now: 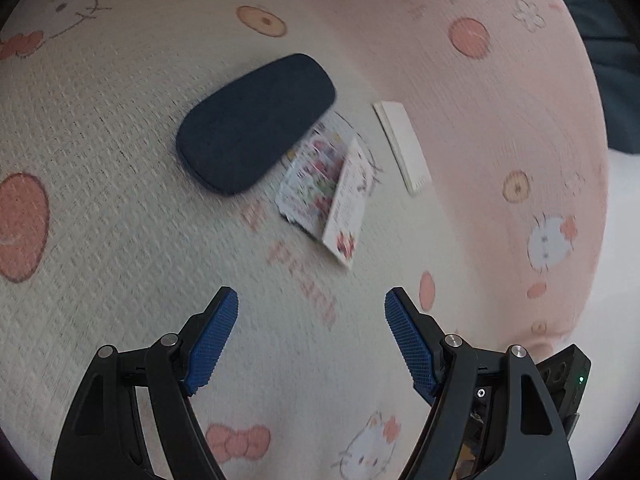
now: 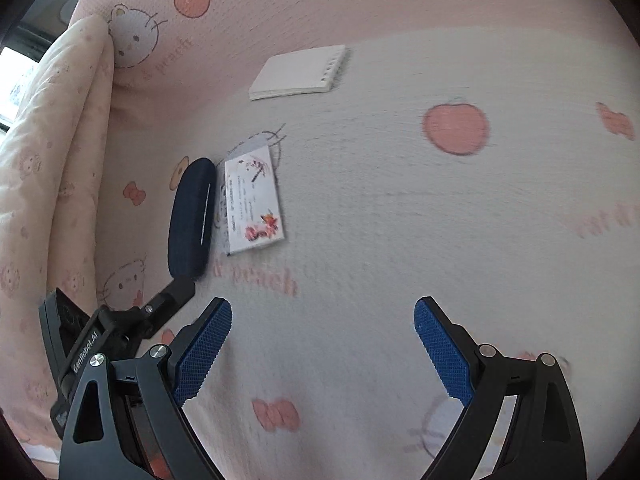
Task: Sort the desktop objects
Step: 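Grasp the card with sticker sheet beside the glasses case using the right gripper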
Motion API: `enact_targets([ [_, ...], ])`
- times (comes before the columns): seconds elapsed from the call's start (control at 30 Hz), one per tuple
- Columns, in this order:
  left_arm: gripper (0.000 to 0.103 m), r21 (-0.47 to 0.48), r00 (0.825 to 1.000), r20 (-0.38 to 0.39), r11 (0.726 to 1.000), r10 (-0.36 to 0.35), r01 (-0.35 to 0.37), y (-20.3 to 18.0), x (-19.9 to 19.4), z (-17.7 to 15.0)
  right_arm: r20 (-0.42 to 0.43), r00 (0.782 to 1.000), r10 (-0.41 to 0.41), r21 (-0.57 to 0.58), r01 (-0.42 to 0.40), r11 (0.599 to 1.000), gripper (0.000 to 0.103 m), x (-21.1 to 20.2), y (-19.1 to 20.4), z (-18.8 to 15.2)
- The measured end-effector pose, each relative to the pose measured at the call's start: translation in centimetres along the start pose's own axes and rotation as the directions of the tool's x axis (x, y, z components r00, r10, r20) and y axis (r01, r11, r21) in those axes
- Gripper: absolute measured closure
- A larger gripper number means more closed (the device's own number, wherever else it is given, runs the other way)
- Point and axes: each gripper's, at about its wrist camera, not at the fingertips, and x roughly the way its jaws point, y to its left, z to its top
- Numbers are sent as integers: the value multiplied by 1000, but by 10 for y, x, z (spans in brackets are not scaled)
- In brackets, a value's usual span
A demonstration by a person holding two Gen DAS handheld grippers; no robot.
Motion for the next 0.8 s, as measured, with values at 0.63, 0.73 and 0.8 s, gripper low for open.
enact_targets([
  [0.63,25,-121,994,97,991,-51,63,8,34,45,46,983,179,-11,-179,984,25,76,21,48],
  [0.73,25,-78,994,101,996,-38,46,3,35,43,51,988,149,-38,-147,988,36,86,27,49],
  [0.8,26,-50,994,102,998,-31,36,0,35,41,68,986,154,-40,-151,988,39,85,29,48],
])
